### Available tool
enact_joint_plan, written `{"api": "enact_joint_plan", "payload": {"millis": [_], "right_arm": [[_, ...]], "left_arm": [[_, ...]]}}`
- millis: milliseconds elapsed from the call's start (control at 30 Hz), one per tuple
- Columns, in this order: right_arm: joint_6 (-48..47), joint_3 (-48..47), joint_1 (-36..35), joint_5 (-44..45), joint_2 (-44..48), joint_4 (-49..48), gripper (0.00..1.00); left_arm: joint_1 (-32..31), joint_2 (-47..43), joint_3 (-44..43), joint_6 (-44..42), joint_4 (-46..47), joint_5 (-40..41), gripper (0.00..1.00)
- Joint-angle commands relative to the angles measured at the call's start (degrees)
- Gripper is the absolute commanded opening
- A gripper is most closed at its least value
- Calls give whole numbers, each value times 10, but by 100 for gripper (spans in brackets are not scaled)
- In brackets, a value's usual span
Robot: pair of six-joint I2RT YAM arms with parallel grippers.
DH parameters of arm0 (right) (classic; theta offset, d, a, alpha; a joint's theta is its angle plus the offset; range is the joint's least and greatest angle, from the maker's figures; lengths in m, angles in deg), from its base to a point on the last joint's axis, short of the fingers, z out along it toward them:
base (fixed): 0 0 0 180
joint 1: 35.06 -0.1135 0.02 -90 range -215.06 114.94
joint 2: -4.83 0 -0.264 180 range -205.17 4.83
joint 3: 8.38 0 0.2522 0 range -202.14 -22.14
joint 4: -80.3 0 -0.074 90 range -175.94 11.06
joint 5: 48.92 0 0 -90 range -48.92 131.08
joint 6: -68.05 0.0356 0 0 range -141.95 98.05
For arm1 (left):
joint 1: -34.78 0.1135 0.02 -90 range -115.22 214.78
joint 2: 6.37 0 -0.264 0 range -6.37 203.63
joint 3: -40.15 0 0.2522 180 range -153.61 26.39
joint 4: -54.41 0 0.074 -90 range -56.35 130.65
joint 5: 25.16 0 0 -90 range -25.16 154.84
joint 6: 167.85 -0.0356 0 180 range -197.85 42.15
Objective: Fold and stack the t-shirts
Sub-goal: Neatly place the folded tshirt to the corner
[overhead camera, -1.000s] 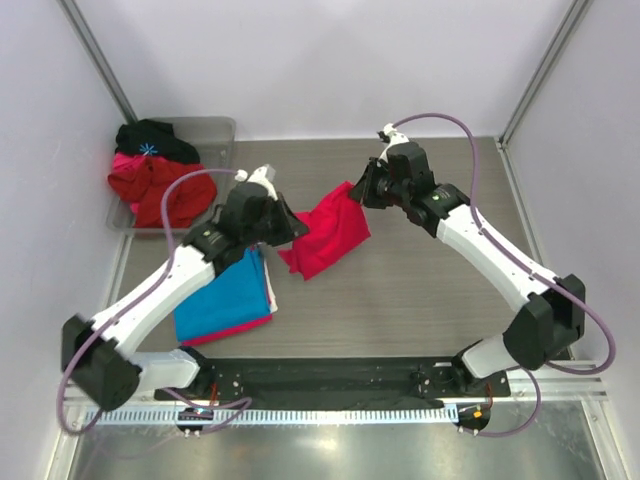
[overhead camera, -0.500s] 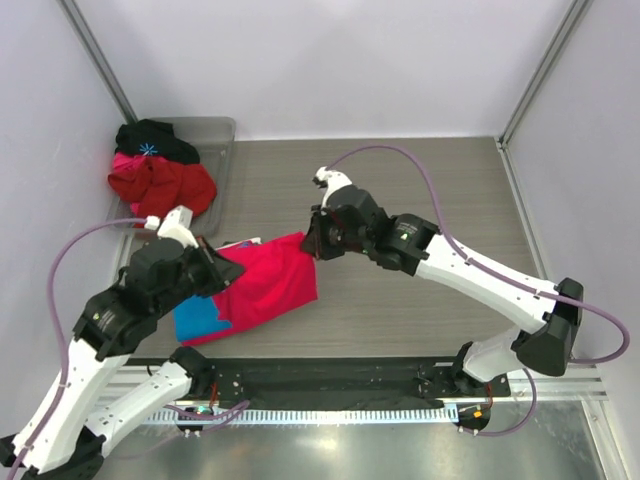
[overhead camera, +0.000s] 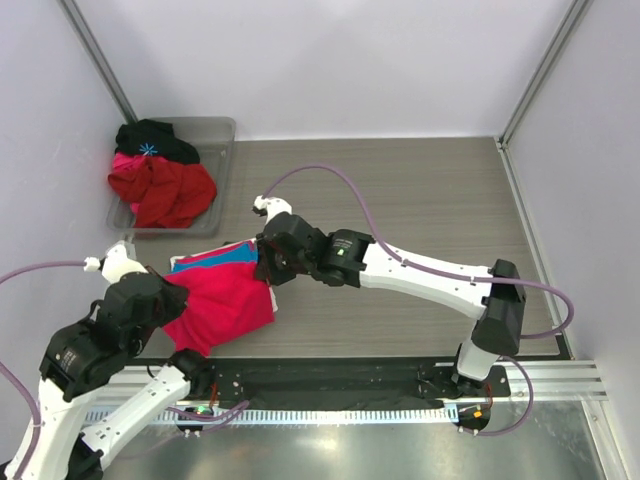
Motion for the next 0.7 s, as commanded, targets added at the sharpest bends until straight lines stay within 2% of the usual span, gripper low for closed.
{"api": "enact_joint_plan", "payload": {"millis": [0,467,667], "right_arm": [[8,-44,-8,2,-13,-32,1],[4,-83,-8,-14,-49,-39,1],[2,-87,-8,-14,-71,-45,1]], "left_arm": [[3,6,-2,15,-9,91,0],[5,81,17,-17,36,151,0],[44,105,42,-55,69,142,0]]}}
